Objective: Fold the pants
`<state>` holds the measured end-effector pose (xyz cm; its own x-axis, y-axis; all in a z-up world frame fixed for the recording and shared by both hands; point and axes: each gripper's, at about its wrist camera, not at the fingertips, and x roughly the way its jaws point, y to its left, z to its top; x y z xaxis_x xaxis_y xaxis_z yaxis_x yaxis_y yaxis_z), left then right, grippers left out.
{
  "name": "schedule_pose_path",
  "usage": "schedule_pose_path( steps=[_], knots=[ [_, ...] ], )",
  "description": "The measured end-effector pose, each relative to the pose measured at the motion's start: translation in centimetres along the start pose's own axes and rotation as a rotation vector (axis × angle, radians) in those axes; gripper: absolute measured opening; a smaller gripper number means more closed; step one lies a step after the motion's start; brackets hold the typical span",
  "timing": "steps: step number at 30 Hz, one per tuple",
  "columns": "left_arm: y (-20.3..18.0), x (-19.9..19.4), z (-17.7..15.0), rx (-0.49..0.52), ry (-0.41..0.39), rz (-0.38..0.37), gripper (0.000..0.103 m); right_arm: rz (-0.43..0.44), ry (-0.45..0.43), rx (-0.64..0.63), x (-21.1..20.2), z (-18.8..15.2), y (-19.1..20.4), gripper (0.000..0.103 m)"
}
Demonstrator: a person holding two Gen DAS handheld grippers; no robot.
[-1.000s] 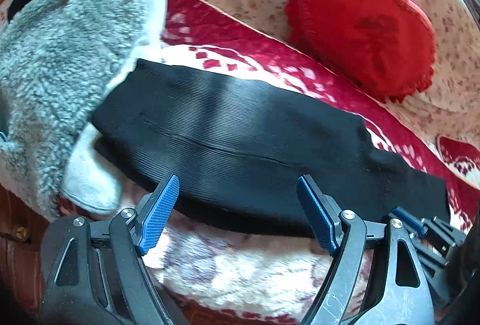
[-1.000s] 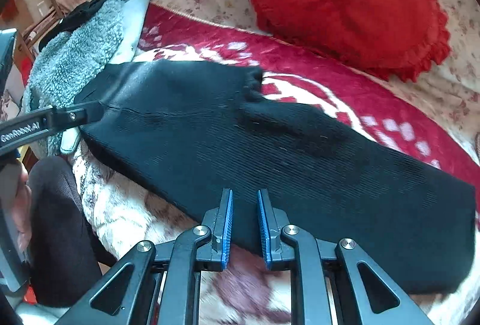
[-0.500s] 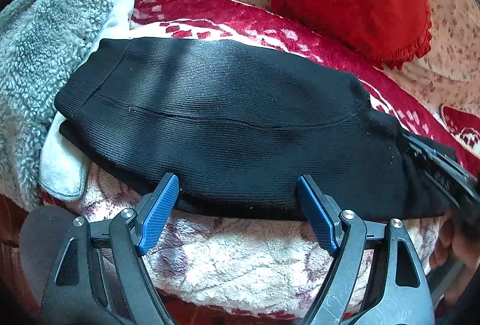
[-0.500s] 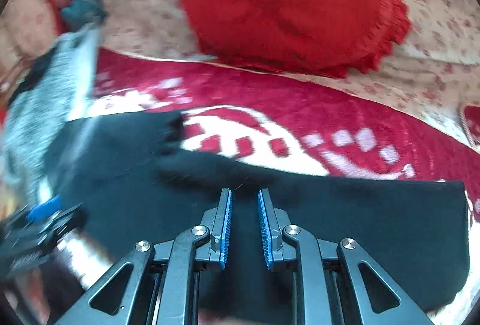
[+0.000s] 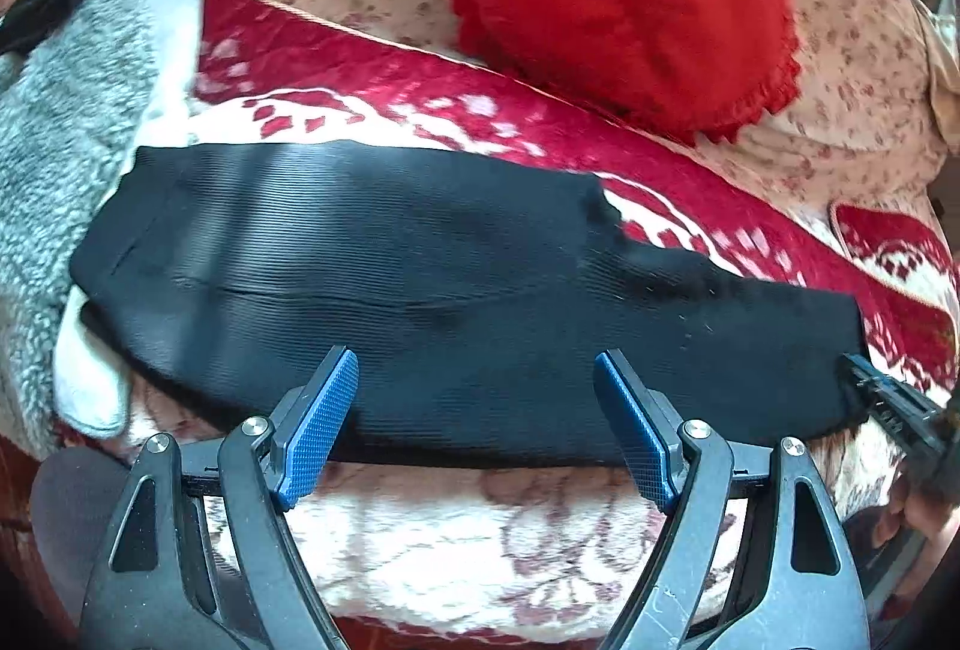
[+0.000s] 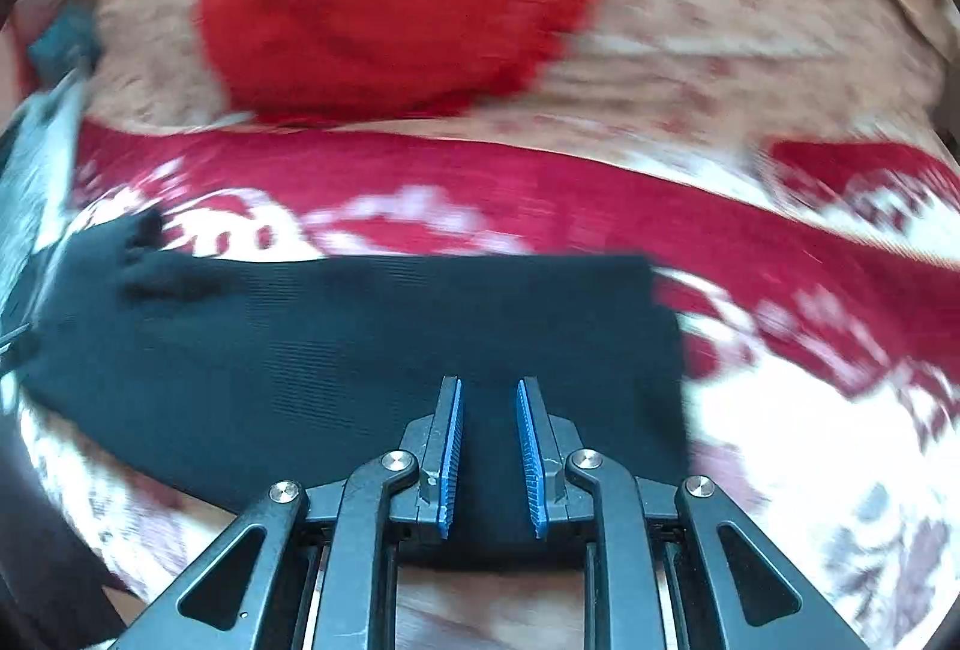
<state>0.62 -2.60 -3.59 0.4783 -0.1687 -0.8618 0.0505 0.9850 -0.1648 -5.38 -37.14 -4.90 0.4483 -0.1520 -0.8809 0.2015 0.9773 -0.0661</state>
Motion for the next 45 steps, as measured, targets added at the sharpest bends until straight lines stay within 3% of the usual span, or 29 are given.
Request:
schedule_pose_path(
  steps=[4,9,12,14,19,27,29,32,40,45],
  knots=[
    [-1.3,1.0,-0.1,0.026,0.022,-0.012,0.081,0.006,-0.035,0.066,-2.2,-0.7,-3.7,0.018],
    [-2.7,1.6,0.1,0.055,0.031,-0.016,0.081,-0.031,-0.045,0.058,-1.7,-0.1,-4.4,0.020],
    [-3.3,1.5,0.3,0.071,0.025,-0.020,0.081,0.033,-0.041,0.057,-0.6,0.2,-4.2,0.020],
    [-3.7,1.5,0.4,0.077,0.023,-0.022,0.081,0.062,-0.031,0.076,0.0,0.2,-4.2,0.004],
    [-4.8,1.5,0.8,0.089,0.020,-0.034,0.081,0.062,-0.064,0.128,-2.7,-0.4,-5.4,0.003],
    [-7.0,1.7,0.1,0.133,0.033,-0.062,0.081,0.008,0.024,0.092,0.6,0.3,-4.8,0.003],
    [-7.3,1.4,-0.2,0.123,0.053,-0.103,0.081,0.015,0.011,0.108,0.0,0.4,-5.2,0.015],
    [-8.0,0.9,-0.9,0.086,0.115,-0.230,0.081,0.045,-0.014,0.133,-1.1,0.6,-6.1,0.035],
    [-12.9,0.2,-3.8,0.005,0.215,-0.437,0.081,0.118,0.009,0.237,-1.0,0.7,-8.4,0.038],
    [-15.7,2.0,-5.1,-0.126,0.328,-0.528,0.081,0.185,0.013,0.281,-0.5,0.6,-9.7,0.041]
  ],
)
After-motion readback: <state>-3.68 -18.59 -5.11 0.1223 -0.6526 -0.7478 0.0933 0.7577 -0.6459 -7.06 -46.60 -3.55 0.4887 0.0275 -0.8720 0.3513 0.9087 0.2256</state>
